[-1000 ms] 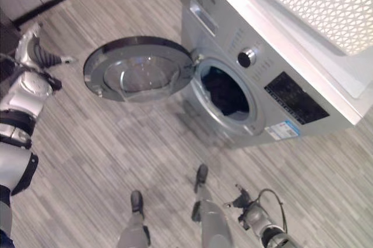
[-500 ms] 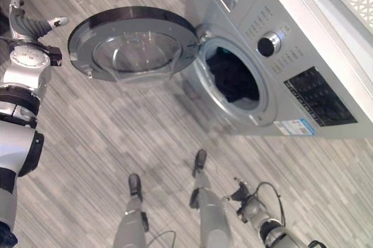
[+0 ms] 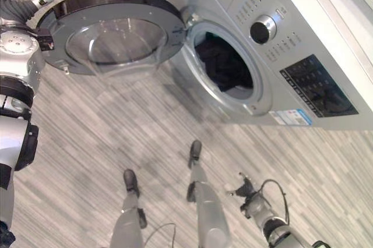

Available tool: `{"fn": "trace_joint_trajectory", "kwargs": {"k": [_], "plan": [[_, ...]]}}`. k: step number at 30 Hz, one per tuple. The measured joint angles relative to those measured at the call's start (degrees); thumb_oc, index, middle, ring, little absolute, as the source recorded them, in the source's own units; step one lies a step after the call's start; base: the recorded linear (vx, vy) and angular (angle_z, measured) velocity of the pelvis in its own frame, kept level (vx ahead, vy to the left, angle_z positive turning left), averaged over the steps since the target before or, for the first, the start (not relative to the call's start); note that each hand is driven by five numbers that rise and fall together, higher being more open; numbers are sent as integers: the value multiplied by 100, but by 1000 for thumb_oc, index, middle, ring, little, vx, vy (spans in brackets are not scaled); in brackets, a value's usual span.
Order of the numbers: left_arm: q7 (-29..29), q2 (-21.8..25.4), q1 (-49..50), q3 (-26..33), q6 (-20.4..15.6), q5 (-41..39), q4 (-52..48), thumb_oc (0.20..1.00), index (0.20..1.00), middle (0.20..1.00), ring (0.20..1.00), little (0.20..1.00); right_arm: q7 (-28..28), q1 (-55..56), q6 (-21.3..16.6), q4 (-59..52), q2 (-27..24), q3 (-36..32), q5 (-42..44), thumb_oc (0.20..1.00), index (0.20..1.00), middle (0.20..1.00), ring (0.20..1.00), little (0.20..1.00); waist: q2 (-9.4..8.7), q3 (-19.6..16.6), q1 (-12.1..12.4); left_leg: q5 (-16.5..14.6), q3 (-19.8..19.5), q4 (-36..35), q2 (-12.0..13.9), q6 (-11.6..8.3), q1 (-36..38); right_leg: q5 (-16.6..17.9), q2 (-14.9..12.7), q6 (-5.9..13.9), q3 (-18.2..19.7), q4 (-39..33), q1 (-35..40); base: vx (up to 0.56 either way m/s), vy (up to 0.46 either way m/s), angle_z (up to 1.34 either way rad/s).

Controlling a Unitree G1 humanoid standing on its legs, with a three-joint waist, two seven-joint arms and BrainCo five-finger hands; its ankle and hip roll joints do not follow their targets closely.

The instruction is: Grab the laundry basket,head to the washer,open it,put in the laundry and shut it.

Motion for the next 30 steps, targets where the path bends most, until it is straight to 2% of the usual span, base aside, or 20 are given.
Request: {"fn": "trace_joint_trajectory", "kwargs": {"k": [4, 7, 8, 14, 15, 18, 24, 27, 30], "plan": [[-20, -7, -63, -55, -2, 10, 26, 1000, 1000, 1000, 1000, 1000, -3, 23, -10, -28, -171, -15, 37, 1000, 1000, 1000, 1000, 1000, 1, -2, -69, 3, -4, 5, -93, 3, -114, 55, -93, -19, 50, 1, -121, 15, 56, 3], [-112, -10, -162, -363, 0, 95, 104, 1000, 1000, 1000, 1000, 1000, 1, 48, -3, -22, -229, -57, 35, 1000, 1000, 1000, 1000, 1000, 9, -24, -86, 5, -2, 8, -175, 7, -133, 82, -169, 0, 91, 1, -152, 3, 3, 2], [-253, -11, -171, -506, 3, 181, 106, 1000, 1000, 1000, 1000, 1000, 11, 64, 0, -22, -263, -59, 33, 1000, 1000, 1000, 1000, 1000, 59, -205, -100, 23, -2, 10, -233, 49, -290, 116, -192, 32, 111, 0, -312, 9, 13, 5], [-422, -120, -147, -442, -14, 218, -131, 1000, 1000, 1000, 1000, 1000, 7, 12, -15, -35, -238, -123, 39, 1000, 1000, 1000, 1000, 1000, 83, -411, -75, 56, 20, 10, -266, 97, -493, 174, -210, 17, 162, 0, -538, 1, 1, 1], [-423, -164, -147, -455, -110, 218, -220, 1000, 1000, 1000, 1000, 1000, 8, 0, -27, -36, -234, -123, 40, 1000, 1000, 1000, 1000, 1000, 83, -411, -73, 62, 22, 9, -268, 98, -507, 182, -212, 14, 166, 1, -556, 0, 0, 0], [-417, -196, -186, -853, -186, 305, -229, 1000, 1000, 1000, 1000, 1000, 7, 2, -59, -34, -243, -122, 39, 1000, 1000, 1000, 1000, 1000, 84, -411, -99, 61, 83, 7, -297, 99, -509, 202, -228, 21, 239, 1, -604, 3, 15, -6], [-383, -401, -226, -1123, -153, 1012, -116, 1000, 1000, 1000, 1000, 1000, 3, -42, -106, -85, -360, -130, 35, 1000, 1000, 1000, 1000, 1000, 86, -413, -116, 59, 123, 6, -305, 102, -506, 212, -230, 23, 282, 1, -632, 6, -6, -2], [-341, -579, 42, -1133, -154, 1272, -199, 1000, 1000, 1000, 1000, 1000, 7, -83, -106, -57, -367, -102, 35, 1000, 1000, 1000, 1000, 1000, 134, -448, -73, 59, 124, 4, -312, 103, -444, 212, -236, 22, 282, 1, -570, 0, 0, 0], [-436, -531, 476, -1133, -197, 1650, -589, 1000, 1000, 1000, 1000, 1000, 26, -222, -155, -136, -445, -87, 35, 1000, 1000, 1000, 1000, 1000, 135, -449, -86, 55, 152, -8, -334, 109, -318, 217, -248, 29, 324, 1, -476, -2, 2, -2]]}}
